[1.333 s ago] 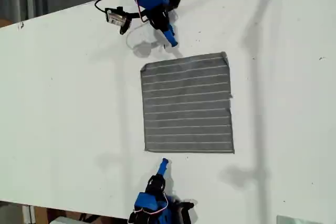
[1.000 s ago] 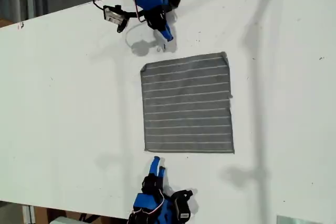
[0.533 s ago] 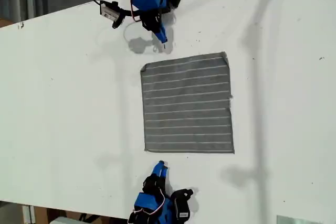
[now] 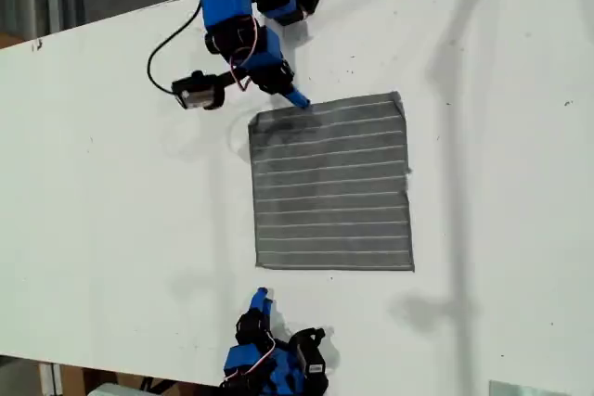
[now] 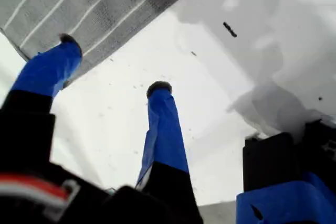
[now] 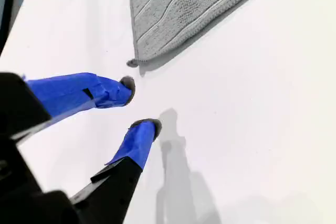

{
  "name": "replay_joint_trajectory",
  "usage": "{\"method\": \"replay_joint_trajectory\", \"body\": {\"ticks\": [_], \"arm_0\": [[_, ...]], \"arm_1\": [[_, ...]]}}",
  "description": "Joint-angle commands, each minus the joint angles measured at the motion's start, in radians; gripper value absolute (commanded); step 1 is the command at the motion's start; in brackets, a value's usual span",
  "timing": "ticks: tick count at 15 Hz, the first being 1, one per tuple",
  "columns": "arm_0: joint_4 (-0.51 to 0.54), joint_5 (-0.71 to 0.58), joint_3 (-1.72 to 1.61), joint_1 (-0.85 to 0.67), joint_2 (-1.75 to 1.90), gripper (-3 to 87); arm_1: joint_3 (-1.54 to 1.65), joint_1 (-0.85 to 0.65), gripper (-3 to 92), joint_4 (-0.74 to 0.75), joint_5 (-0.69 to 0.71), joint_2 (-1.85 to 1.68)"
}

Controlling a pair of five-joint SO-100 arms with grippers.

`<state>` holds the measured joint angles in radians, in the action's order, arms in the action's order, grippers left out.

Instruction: Grasp corners of a square towel and fold twice.

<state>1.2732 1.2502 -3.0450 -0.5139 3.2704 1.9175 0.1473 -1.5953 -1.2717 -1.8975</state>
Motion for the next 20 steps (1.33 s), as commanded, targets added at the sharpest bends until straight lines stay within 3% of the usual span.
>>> {"method": "replay_joint_trajectory", "body": {"ticks": [1, 4, 6, 9, 16, 17, 18, 19, 20], "arm_0": [[0.023, -0.006, 0.011, -0.009, 0.071, 11.5], [0.023, 0.005, 0.006, -0.009, 0.072, 11.5], [0.023, 0.006, 0.005, -0.008, 0.072, 11.5], [0.023, 0.006, 0.003, -0.005, 0.075, 11.3], [0.026, 0.005, 0.0, 0.003, 0.089, 10.9], [0.026, 0.005, 0.0, 0.006, 0.091, 10.9], [0.026, 0.003, 0.0, 0.006, 0.092, 10.9], [0.026, 0.002, -0.002, 0.008, 0.094, 10.8], [0.026, 0.0, -0.002, 0.009, 0.095, 10.8]], "arm_1": [[-0.287, 0.156, 33.2, -0.149, -0.072, 0.216], [-0.419, 0.403, 33.3, -0.126, -0.241, 0.405], [-0.515, 0.482, 34.1, -0.044, -0.27, 0.532], [-0.673, 0.534, 35.0, 0.028, -0.259, 0.715], [-0.664, 0.522, 34.1, 0.178, -0.242, 0.887], [-0.664, 0.515, 26.7, 0.192, -0.236, 0.908], [-0.664, 0.511, 7.0, 0.198, -0.247, 0.92], [-0.664, 0.505, -0.1, 0.202, -0.258, 0.927], [-0.666, 0.503, -0.1, 0.206, -0.259, 0.925]]}}
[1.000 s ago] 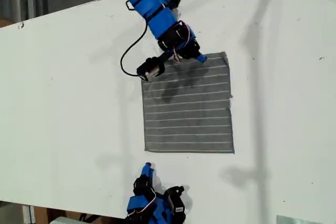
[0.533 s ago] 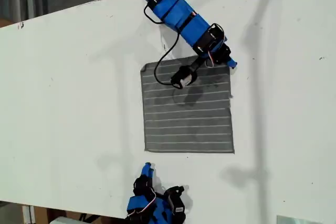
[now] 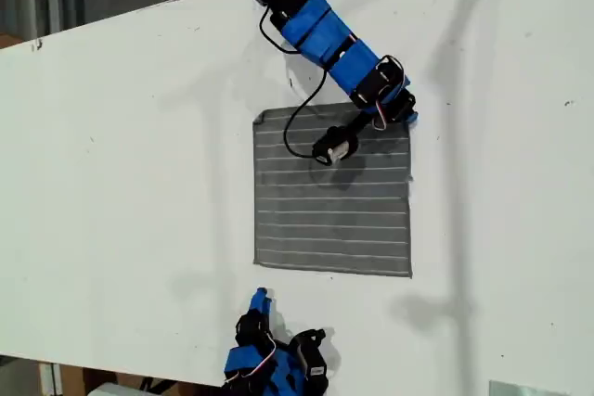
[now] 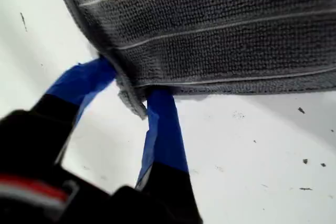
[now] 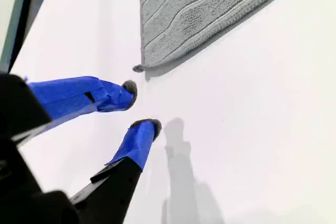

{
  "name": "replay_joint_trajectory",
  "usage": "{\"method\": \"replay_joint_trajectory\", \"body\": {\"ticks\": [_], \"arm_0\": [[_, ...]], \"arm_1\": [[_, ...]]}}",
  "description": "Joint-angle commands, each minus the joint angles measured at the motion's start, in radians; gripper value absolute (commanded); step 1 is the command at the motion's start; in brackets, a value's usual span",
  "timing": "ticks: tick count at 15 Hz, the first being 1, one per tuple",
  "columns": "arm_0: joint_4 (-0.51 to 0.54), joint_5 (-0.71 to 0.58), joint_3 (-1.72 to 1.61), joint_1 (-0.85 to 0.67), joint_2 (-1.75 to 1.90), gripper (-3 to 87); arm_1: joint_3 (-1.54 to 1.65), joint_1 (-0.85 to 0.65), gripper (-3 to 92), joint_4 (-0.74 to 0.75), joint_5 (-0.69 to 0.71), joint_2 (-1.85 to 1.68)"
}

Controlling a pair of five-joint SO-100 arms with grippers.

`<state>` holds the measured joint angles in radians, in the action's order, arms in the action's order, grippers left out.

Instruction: Grasp corners of a square towel and fold twice.

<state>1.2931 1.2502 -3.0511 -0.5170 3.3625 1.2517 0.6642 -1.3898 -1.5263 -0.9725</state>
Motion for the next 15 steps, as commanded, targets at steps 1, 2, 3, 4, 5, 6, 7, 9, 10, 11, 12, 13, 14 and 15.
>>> {"method": "replay_joint_trajectory", "body": {"ticks": [1, 2, 3, 4, 5, 6, 7, 9, 10, 11, 12, 13, 14, 15], "arm_0": [[0.006, 0.0, 0.005, 0.015, 0.005, 10.7], [0.008, 0.0, 0.005, 0.02, 0.006, 10.7], [0.008, -0.002, 0.005, 0.026, 0.008, 10.6], [0.009, 0.005, 0.003, 0.04, 0.012, 10.4], [0.014, 0.035, 0.008, 0.077, 0.017, 9.6], [0.02, 0.114, 0.023, 0.149, -0.002, 9.0], [0.02, 0.213, 0.037, 0.253, -0.015, 8.7], [0.014, 0.348, 0.213, 0.454, -0.255, 8.4], [0.037, 0.388, 0.414, 0.532, -0.563, 8.7], [0.083, 0.385, 0.673, 0.586, -0.904, 9.6], [0.124, 0.367, 0.908, 0.638, -1.192, 10.5], [0.138, 0.353, 1.077, 0.701, -1.402, 12.0], [0.121, 0.365, 1.172, 0.767, -1.548, 13.9], [0.075, 0.368, 1.226, 0.825, -1.635, 15.6]], "arm_1": [[-0.005, -0.015, -0.1, -0.002, -0.005, -0.005], [-0.014, -0.017, -0.1, -0.009, -0.005, -0.008], [-0.015, -0.018, -0.1, -0.011, -0.003, -0.012], [-0.025, -0.02, -0.1, -0.023, -0.002, -0.012], [-0.032, -0.021, -0.1, -0.029, 0.002, -0.012], [-0.035, -0.023, -0.1, -0.034, 0.002, -0.012], [-0.035, -0.026, -0.1, -0.041, 0.0, -0.014], [-0.034, -0.04, -0.1, -0.044, 0.008, -0.014], [-0.034, -0.048, -0.1, -0.052, 0.014, -0.014], [-0.034, -0.049, -0.1, -0.06, 0.014, -0.014], [-0.034, -0.049, -0.1, -0.06, 0.014, -0.014], [-0.032, -0.044, -0.1, -0.06, 0.009, -0.014], [-0.031, -0.037, -0.1, -0.058, 0.003, -0.012], [-0.028, -0.032, -0.1, -0.054, 0.003, -0.008]]}}
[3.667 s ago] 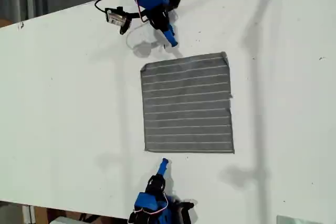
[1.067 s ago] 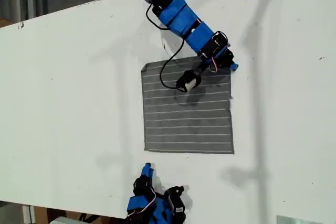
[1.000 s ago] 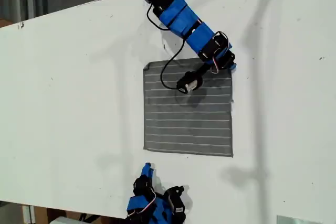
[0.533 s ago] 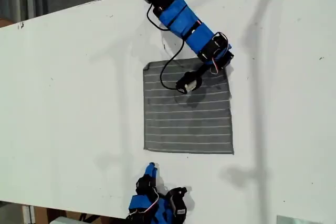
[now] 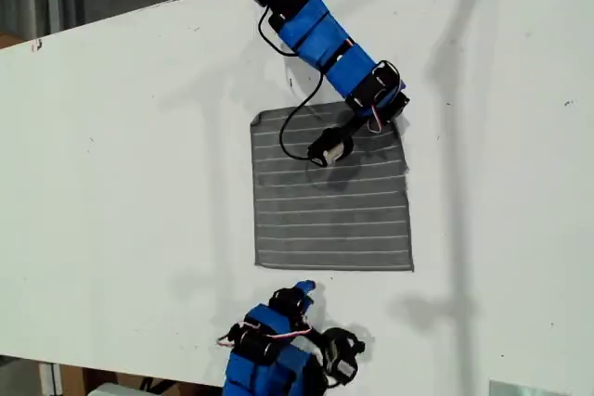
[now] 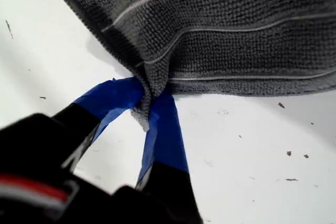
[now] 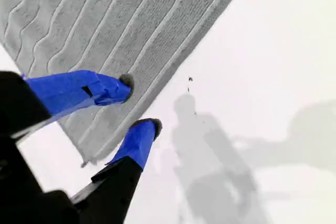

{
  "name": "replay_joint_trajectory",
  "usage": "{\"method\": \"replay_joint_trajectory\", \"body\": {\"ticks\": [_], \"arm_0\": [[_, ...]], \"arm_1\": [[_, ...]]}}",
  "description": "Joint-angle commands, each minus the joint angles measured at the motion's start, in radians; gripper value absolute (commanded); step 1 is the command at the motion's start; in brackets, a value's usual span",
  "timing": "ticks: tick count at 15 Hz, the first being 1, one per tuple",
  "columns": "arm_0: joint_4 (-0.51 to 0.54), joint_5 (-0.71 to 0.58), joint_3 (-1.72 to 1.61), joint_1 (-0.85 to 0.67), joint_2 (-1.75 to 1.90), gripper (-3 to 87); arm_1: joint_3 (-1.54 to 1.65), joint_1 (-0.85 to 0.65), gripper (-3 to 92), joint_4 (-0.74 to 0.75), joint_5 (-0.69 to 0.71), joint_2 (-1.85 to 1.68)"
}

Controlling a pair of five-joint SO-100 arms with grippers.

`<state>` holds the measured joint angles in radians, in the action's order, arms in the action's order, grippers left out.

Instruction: Grasp corners of a square towel and fold twice.

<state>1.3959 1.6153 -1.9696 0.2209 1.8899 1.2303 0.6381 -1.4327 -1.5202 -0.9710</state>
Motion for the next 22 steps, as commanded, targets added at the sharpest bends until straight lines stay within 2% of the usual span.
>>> {"method": "replay_joint_trajectory", "body": {"ticks": [1, 3, 5, 7, 8, 12, 20, 22], "arm_0": [[-0.083, 0.017, 0.161, 0.138, -0.21, 17.0], [-0.172, 0.046, 0.164, 0.224, -0.239, 18.0], [-0.189, 0.057, 0.222, 0.291, -0.258, 18.4], [-0.212, -0.038, 0.368, 0.331, -0.396, 19.3], [-0.209, -0.087, 0.469, 0.341, -0.5, 19.6], [-0.195, -0.117, 0.686, 0.362, -0.741, 20.2], [-0.186, -0.092, 0.77, 0.367, -0.94, 20.9], [-0.23, -0.087, 0.821, 0.376, -1.035, 19.3]], "arm_1": [[-0.005, -0.003, -0.1, -0.008, -0.003, -0.006], [-0.002, 0.002, -0.1, -0.008, -0.006, -0.006], [0.008, 0.002, -0.1, -0.003, -0.006, -0.006], [0.009, 0.0, -0.1, 0.006, -0.006, -0.005], [0.009, 0.0, -0.1, 0.008, -0.006, -0.003], [0.009, 0.008, -0.1, 0.012, -0.009, -0.003], [0.008, 0.011, -0.1, 0.018, -0.008, -0.008], [0.006, 0.014, -0.1, 0.015, -0.009, -0.009]]}}
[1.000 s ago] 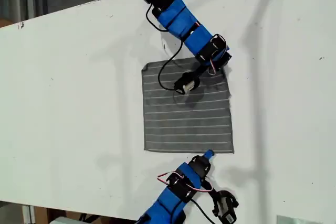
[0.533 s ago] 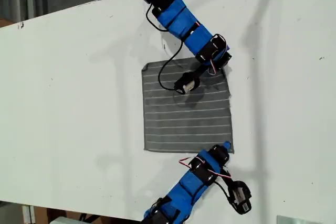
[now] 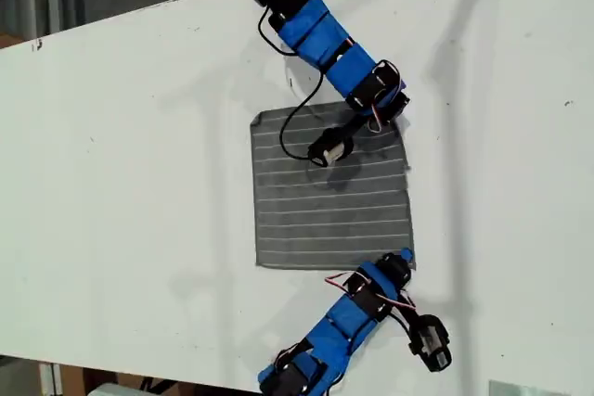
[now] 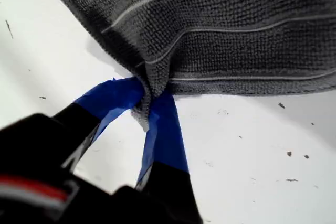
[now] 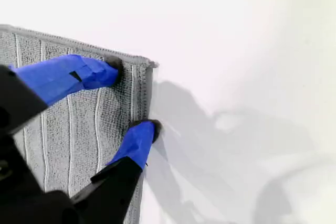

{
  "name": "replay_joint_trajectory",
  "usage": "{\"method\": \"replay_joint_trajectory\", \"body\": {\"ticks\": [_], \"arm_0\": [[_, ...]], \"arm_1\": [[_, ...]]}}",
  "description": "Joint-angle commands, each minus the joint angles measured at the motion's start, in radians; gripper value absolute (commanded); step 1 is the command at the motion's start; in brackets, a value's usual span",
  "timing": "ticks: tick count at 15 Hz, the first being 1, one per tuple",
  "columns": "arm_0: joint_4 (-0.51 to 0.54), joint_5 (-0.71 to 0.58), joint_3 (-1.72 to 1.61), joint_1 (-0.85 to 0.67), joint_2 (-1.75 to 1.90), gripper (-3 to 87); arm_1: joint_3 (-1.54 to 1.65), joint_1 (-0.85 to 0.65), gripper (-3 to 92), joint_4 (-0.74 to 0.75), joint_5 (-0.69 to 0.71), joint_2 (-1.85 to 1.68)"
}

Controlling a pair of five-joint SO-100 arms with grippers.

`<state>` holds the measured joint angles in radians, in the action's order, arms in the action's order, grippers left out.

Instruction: Grasp corners of a square towel and fold twice.

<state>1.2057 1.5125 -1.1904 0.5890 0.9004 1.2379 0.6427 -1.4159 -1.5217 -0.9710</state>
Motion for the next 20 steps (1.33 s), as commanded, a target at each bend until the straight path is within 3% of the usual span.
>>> {"method": "replay_joint_trajectory", "body": {"ticks": [1, 3, 5, 9, 16, 20], "arm_0": [[-0.044, 0.015, 0.089, 0.017, -0.091, 14.8], [-0.046, 0.035, 0.121, 0.028, -0.123, 0.0], [-0.034, 0.057, 0.129, 0.035, -0.124, 0.0], [0.199, 0.081, 0.327, 0.044, -0.08, 0.0], [0.156, -0.178, 0.313, -0.035, 0.242, 0.0], [0.278, -0.201, 0.258, -0.164, 0.357, 0.0]], "arm_1": [[-0.002, 0.009, -0.1, -0.002, -0.008, -0.009], [-0.005, 0.008, -0.1, -0.003, -0.006, -0.009], [-0.008, 0.008, -0.1, -0.005, -0.008, -0.011], [-0.086, 0.017, -0.1, -0.107, -0.032, -0.066], [-0.156, -0.046, -0.1, -0.318, -0.015, -0.299], [-0.146, -0.176, -0.1, -0.308, 0.14, -0.42]]}}
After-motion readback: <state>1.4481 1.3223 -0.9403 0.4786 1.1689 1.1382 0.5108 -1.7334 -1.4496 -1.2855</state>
